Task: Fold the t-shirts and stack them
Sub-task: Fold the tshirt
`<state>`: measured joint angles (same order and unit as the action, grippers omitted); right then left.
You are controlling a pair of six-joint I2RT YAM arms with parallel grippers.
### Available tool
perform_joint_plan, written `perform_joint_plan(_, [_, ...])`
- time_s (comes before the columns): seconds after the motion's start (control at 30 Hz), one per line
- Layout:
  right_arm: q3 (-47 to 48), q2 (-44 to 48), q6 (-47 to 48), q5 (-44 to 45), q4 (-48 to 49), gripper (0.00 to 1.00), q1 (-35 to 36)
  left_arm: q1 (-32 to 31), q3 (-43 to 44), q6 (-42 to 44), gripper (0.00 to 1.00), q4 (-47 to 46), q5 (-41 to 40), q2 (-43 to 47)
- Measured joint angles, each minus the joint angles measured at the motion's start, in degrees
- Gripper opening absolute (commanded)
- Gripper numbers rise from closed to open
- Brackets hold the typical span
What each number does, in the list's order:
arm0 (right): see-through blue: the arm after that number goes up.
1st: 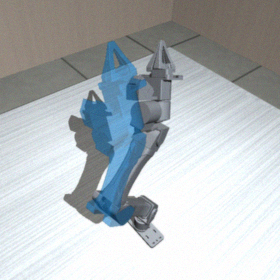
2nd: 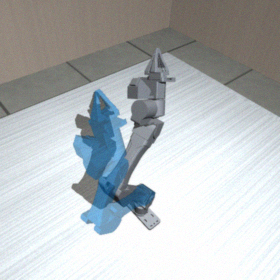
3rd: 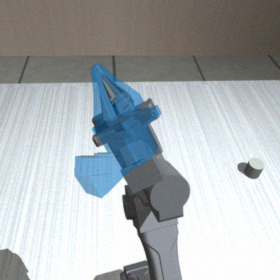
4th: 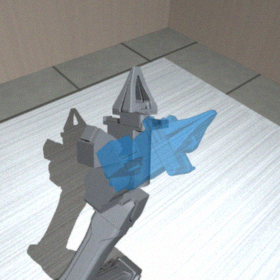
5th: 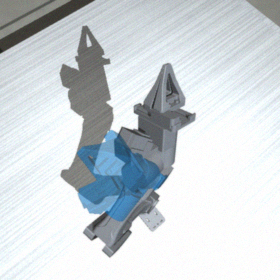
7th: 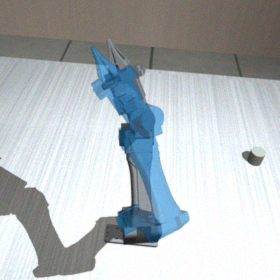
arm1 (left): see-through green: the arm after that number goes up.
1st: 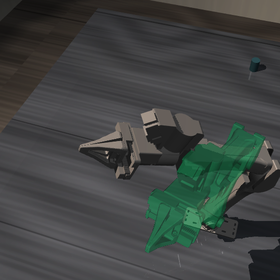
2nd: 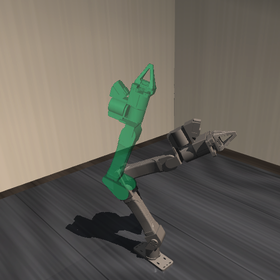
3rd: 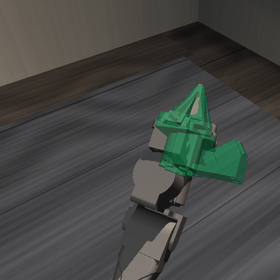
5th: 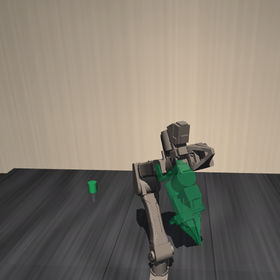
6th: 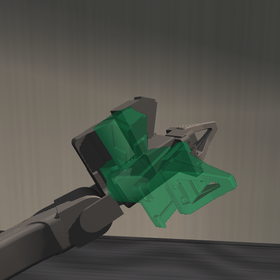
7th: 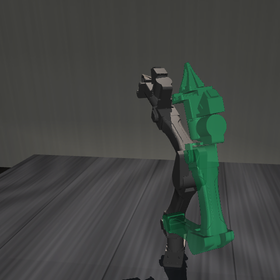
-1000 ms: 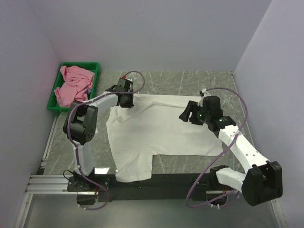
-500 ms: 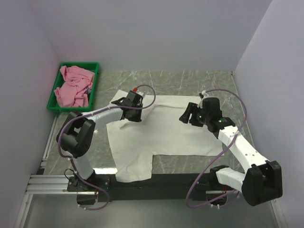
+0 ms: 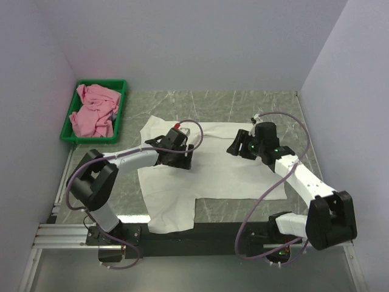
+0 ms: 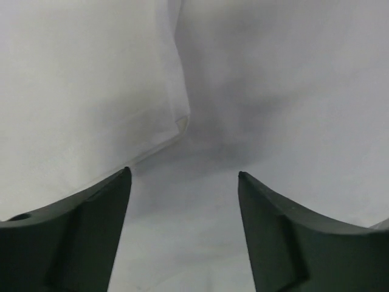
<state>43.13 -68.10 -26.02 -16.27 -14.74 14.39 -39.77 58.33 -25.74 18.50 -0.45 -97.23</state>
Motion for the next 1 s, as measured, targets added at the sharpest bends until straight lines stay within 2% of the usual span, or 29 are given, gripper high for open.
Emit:
perform_joint_plan(0.13, [2.3, -5.8, -0.8, -1.2, 2.3, 0.64, 0.5, 0.5, 0.3, -1.4, 0.82, -0.5, -2.2, 4.3])
perform_joint_plan(0.27, [5.4, -10.3, -1.9, -0.9, 4.5, 0.63, 0.9, 2.0, 5.5, -1.3, 0.81, -1.6, -2.9, 5.0])
perform_joint_plan(0.37, [5.7, -10.9, -2.8, 0.3, 5.6, 0.63, 0.9, 3.3, 12.1, -0.6, 0.75, -3.3, -2.9, 0.7])
perform_joint_plan(0.5, [5.6, -10.6, -3.2, 2.1, 5.8, 0.63, 1.0, 4.0, 19.3, 0.2, 0.56, -5.0, -2.1, -7.8])
perform_joint_plan(0.63, [5.0, -9.0, -3.1, 4.3, 5.8, 0.63, 1.0, 3.8, 21.5, 0.6, 0.51, -4.9, -0.7, -15.0])
perform_joint_plan(0.87, [3.7, -6.5, -2.7, 6.7, 6.3, 0.63, 1.0, 3.3, 20.7, 0.5, 0.51, -4.2, 0.8, -17.7])
perform_joint_plan(1.0, [3.3, -6.5, -2.6, 7.2, 6.2, 0.63, 1.0, 0.9, 20.1, 0.5, 0.54, -4.8, 0.9, -17.7])
